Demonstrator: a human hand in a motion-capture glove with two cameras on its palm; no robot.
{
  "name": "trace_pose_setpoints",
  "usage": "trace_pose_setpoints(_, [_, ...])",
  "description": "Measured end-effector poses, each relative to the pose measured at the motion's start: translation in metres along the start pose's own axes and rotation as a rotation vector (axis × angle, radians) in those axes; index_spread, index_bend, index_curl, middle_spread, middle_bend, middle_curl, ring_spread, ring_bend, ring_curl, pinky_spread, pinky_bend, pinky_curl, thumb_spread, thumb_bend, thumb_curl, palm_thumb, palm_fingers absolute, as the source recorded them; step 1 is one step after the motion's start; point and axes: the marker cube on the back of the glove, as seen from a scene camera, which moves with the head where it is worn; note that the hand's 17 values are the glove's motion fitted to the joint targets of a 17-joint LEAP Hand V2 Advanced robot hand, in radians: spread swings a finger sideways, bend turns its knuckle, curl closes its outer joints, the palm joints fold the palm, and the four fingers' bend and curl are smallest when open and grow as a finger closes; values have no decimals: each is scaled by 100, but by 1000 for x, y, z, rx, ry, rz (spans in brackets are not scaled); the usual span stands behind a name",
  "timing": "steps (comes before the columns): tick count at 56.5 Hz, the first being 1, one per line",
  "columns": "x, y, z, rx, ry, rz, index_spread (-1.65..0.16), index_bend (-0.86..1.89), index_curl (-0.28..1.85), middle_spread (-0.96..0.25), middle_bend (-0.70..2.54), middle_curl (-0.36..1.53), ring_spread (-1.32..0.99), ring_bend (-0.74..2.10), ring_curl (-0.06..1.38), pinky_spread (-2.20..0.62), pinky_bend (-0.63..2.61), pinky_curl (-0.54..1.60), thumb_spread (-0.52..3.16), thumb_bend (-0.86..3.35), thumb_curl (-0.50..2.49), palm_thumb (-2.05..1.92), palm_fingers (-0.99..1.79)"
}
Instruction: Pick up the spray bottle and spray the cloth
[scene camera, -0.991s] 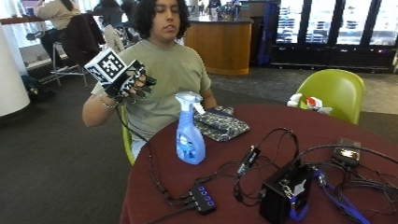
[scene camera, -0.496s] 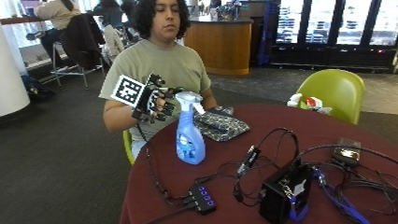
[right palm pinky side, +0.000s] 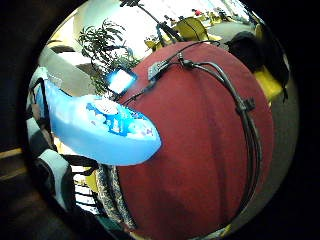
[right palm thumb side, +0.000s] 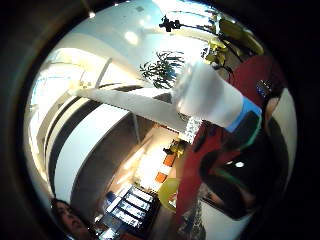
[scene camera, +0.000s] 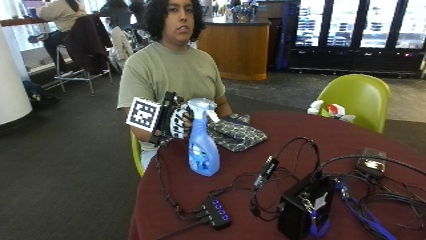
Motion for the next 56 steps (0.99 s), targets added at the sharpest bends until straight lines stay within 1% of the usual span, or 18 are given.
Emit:
trace_pose_setpoints(10, [-2, 8, -3, -6, 13, -6, -26, 72, 50, -20, 83, 71, -20, 102, 62, -19, 85, 60, 111, 6, 60, 97, 137])
trace_pose_setpoints(15, [-5, 9, -8, -2, 76, -62, -25, 77, 55, -20, 88, 75, -20, 107, 65, -19, 90, 63, 113, 6, 63, 96, 131])
trace_pose_setpoints(18, [-7, 17, -16, -54, 145, -132, -24, 74, 56, -20, 88, 77, -20, 108, 66, -19, 93, 64, 113, 4, 64, 94, 126])
trace_pose_setpoints(21, [-12, 31, -29, -176, 230, -171, -24, 67, 56, -19, 86, 76, -19, 106, 65, -20, 95, 64, 111, 0, 65, 89, 120])
trace_pose_setpoints(23, [-15, 38, -38, -265, 287, -171, -24, 58, 54, -19, 81, 74, -19, 104, 64, -21, 94, 63, 108, -4, 64, 84, 114])
trace_pose_setpoints(24, [-16, 38, -39, -277, 309, -186, -24, 54, 53, -18, 78, 73, -19, 101, 63, -21, 93, 62, 107, -5, 63, 81, 110])
trace_pose_setpoints(27, [-17, 32, -39, -236, 356, -271, -24, 47, 52, -17, 71, 69, -17, 94, 60, -22, 85, 59, 107, -6, 61, 74, 107])
trace_pose_setpoints(30, [-18, 36, -46, -301, 416, -321, -25, 39, 49, -15, 64, 65, -15, 85, 56, -22, 75, 55, 109, -5, 59, 69, 101])
trace_pose_setpoints(32, [-20, 41, -52, -339, 473, -303, -26, 37, 49, -13, 58, 62, -13, 76, 54, -18, 65, 53, 112, -5, 58, 66, 87])
trace_pose_setpoints(33, [-21, 43, -55, -353, 503, -285, -27, 38, 50, -12, 56, 61, -12, 72, 53, -16, 62, 53, 113, -5, 57, 64, 83])
trace_pose_setpoints(34, [-21, 45, -59, -374, 530, -280, -27, 37, 49, -12, 54, 60, -12, 70, 53, -15, 61, 52, 114, -4, 56, 63, 84])
trace_pose_setpoints(35, [-21, 47, -63, -407, 550, -297, -28, 37, 49, -10, 50, 57, -11, 64, 50, -11, 54, 50, 115, -5, 55, 60, 71])
trace_pose_setpoints(37, [-20, 52, -73, -487, 576, -359, -29, 35, 48, -8, 44, 55, -10, 57, 48, -5, 52, 49, 117, -5, 54, 57, 60])
trace_pose_setpoints(39, [-20, 57, -82, -540, 598, -396, -31, 33, 47, -7, 40, 53, -9, 52, 46, 0, 48, 47, 118, -4, 52, 55, 56])
trace_pose_setpoints(41, [-20, 60, -89, -567, 618, -415, -32, 30, 45, -6, 38, 50, -9, 48, 43, 3, 45, 44, 119, -3, 51, 54, 59])
trace_pose_setpoints(42, [-21, 61, -92, -576, 628, -423, -33, 28, 43, -5, 34, 49, -8, 44, 41, 6, 43, 42, 119, -3, 50, 53, 52])
trace_pose_setpoints(43, [-21, 63, -96, -585, 638, -429, -33, 28, 43, -5, 33, 48, -8, 44, 41, 8, 42, 42, 120, -3, 50, 53, 53])
trace_pose_setpoints(56, [-24, 82, -140, -644, 753, -479, -39, 16, 37, -4, 19, 40, -7, 30, 34, 20, 34, 36, 120, -3, 43, 44, 46])
